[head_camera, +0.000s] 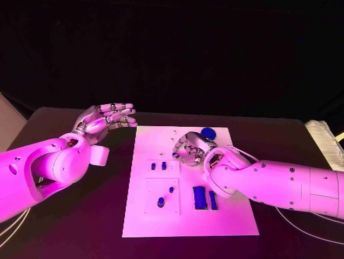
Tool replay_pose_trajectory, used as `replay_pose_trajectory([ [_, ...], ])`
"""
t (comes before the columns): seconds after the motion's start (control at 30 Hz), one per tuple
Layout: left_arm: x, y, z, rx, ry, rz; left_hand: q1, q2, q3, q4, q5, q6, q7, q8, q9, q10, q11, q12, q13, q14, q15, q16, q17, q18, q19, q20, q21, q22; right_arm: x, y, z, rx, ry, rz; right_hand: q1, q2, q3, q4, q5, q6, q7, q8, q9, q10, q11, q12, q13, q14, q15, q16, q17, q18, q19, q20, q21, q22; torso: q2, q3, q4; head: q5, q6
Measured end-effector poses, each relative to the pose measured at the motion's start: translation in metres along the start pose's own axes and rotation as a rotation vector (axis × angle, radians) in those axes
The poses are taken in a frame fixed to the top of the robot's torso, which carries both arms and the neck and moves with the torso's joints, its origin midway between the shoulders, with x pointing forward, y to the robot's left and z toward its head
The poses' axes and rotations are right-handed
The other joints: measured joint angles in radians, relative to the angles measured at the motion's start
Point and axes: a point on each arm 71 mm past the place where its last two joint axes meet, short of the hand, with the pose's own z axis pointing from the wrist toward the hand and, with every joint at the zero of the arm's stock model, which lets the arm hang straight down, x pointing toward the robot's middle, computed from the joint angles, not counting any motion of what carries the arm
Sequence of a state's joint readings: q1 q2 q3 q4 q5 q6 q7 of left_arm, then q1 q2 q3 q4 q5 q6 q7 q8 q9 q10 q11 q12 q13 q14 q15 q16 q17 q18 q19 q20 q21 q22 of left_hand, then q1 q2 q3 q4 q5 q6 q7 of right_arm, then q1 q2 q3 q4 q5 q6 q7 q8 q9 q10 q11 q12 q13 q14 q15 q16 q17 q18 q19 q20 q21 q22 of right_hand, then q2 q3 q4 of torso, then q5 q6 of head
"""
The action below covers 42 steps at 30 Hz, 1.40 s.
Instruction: Assemble the parts on the task board
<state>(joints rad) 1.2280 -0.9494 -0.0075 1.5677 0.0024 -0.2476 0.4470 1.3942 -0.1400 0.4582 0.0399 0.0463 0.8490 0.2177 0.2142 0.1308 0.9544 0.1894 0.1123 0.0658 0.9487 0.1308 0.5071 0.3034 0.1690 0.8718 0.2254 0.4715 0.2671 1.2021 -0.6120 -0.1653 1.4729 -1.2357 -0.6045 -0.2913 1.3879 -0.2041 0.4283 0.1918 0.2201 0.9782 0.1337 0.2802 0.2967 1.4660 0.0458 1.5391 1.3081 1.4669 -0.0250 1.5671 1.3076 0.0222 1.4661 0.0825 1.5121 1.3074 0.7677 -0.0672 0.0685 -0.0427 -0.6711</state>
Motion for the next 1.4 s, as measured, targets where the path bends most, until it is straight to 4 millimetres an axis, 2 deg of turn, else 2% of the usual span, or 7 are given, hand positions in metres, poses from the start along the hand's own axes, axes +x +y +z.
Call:
replay_pose_trajectory([
  [0.03,0.0,0.0,0.0,0.0,0.0,0.0,0.0,0.0,0.0,0.0,0.0,0.0,0.0,0.0,0.0,0.0,0.0,0.0,0.0,0.0,0.0,0.0,0.0,0.0,0.0,0.0,0.0,0.0,0.0,0.0,0.0,0.0,0.0,0.0,-0.008,-0.008,0.0,0.0,0.0,-0.009,0.004,-0.006,-0.002,0.001,0.006,-0.004,0.0,0.0,0.004,0.0,0.0,0.0,0.0,0.0,0.0,0.0,0.0,0.0,0.0,0.0,0.0],
  [0.2,0.0,0.0,0.0,0.0,0.0,0.0,0.0,0.0,0.0,0.0,0.0,0.0,0.0,0.0,0.0,0.0,0.0,0.0,0.0,0.0,0.0,0.0,0.0,0.0,0.0,0.0,0.0,0.0,0.0,-0.001,0.0,0.002,-0.002,-0.002,-0.014,-0.014,0.004,-0.004,0.0,-0.037,0.018,-0.017,-0.011,0.001,0.019,-0.018,0.0,-0.002,0.016,0.0,0.0,0.0,0.0,0.008,-0.003,0.0,0.0,0.0001,0.0,-0.002,0.0],
  [0.37,0.0,0.0,0.0,0.0,0.0,0.0,0.0,0.0,0.0,0.0,0.0,0.0,0.0,0.0,0.0,0.0,0.0,0.0,0.0,0.0,0.0,0.0,0.0,0.0,0.0,0.0,0.0,0.0,-0.001,-0.002,0.001,0.005,-0.005,-0.002,-0.017,-0.017,0.008,-0.008,0.0,-0.044,0.025,-0.021,-0.014,0.001,0.019,-0.027,0.0,-0.002,0.016,0.0,0.0,0.0,-0.002,0.01,-0.01,0.0,0.0,0.0006,0.0,-0.002,0.0],
  [0.5,0.0,0.0,0.0,0.0,0.0,0.001,0.0,0.0,0.0,0.0,0.0,0.0,0.0,0.0,0.0,0.0,0.0,0.0,0.0,0.0,0.0,0.0,0.0,0.0,0.0,0.0,0.0,0.0,-0.001,-0.002,0.001,0.004,-0.007,-0.001,-0.021,-0.021,0.011,-0.011,0.0,-0.055,0.028,-0.025,-0.018,0.0,0.026,-0.033,0.0,-0.002,0.023,0.0,0.0,0.0,0.0,0.015,-0.012,0.001,0.0,0.0012,-0.0004,-0.002,0.0],
  [0.7,0.0,0.0,0.0,-0.001,-0.001,0.001,0.0,0.0,0.0,0.0,0.0,0.0,0.0,0.0,0.0,0.0,0.0,0.0,0.0,0.0,0.0,0.0,0.0,0.0,0.0,0.0,0.0,0.0,-0.002,-0.001,-0.001,-0.004,-0.011,0.005,-0.047,-0.048,-0.001,-0.016,0.005,-0.087,0.039,-0.038,-0.028,-0.016,0.042,-0.044,0.0,-0.002,0.03,0.0,0.0,0.0,0.0,0.026,-0.016,0.001,0.001,0.0012,-0.0006,-0.001,0.0],
  [0.93,-0.001,0.0,0.0,-0.001,-0.001,0.001,0.0,0.0,0.0,0.0,0.0,0.0,0.0,0.0,0.0,0.0,0.0,0.0,0.0,0.0,0.0,0.0,0.0,0.0,0.0,0.0,0.0,0.0,-0.007,0.001,-0.012,-0.044,-0.031,0.035,-0.058,-0.058,-0.028,-0.008,0.02,-0.089,0.038,-0.04,-0.031,-0.015,0.042,-0.044,0.0,0.002,0.034,0.0,0.0,0.0,0.0,0.029,-0.02,0.001,0.001,0.0009,0.0005,-0.001,-0.001],
  [1.4,0.0,0.0,0.0,-0.001,-0.001,0.001,0.0,0.0,0.0,0.0,0.0,0.0,0.0,0.0,0.0,0.0,0.0,0.0,0.0,-0.004,-0.004,0.0,0.0,0.0,-0.004,-0.004,0.0,0.002,-0.002,0.022,-0.022,-0.171,-0.017,0.045,-0.056,-0.048,-0.038,-0.018,0.032,-0.086,0.034,-0.033,-0.031,-0.009,0.041,-0.044,0.0,0.002,0.034,0.0,0.0,0.0,0.0,0.029,-0.02,0.0,0.0,0.0006,-0.0008,0.007,-0.012],
])
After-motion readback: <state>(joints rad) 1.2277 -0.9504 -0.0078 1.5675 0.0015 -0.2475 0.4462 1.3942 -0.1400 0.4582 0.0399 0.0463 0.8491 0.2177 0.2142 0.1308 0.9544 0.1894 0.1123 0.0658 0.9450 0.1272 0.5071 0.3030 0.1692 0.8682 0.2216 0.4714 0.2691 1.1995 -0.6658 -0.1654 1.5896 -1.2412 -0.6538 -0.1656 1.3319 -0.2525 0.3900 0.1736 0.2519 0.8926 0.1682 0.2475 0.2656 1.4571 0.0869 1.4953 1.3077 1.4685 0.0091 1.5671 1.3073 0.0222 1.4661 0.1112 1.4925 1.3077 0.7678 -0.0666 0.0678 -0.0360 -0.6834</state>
